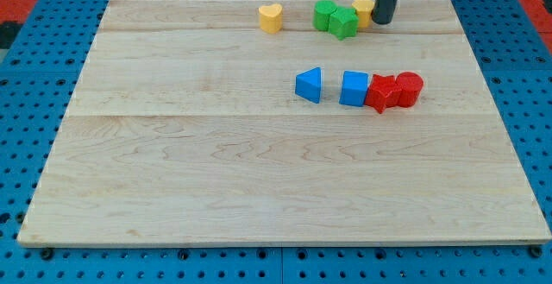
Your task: Push the yellow hexagon diagonal to the bottom right side of the yellow heart
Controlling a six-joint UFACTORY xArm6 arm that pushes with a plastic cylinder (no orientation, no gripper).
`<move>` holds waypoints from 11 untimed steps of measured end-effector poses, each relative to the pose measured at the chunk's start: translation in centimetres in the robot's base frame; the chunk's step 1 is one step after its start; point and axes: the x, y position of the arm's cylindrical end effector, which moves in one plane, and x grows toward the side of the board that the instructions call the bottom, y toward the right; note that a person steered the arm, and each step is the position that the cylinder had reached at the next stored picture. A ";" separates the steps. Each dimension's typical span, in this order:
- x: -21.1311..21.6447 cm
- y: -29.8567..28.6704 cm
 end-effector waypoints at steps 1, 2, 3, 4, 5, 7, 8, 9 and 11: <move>-1.9 0.8; -4.1 4.2; -4.2 0.3; -2.9 -6.0; -1.7 -10.8; -1.4 -10.3; -1.4 -10.3; 0.1 -13.1; 2.5 -23.9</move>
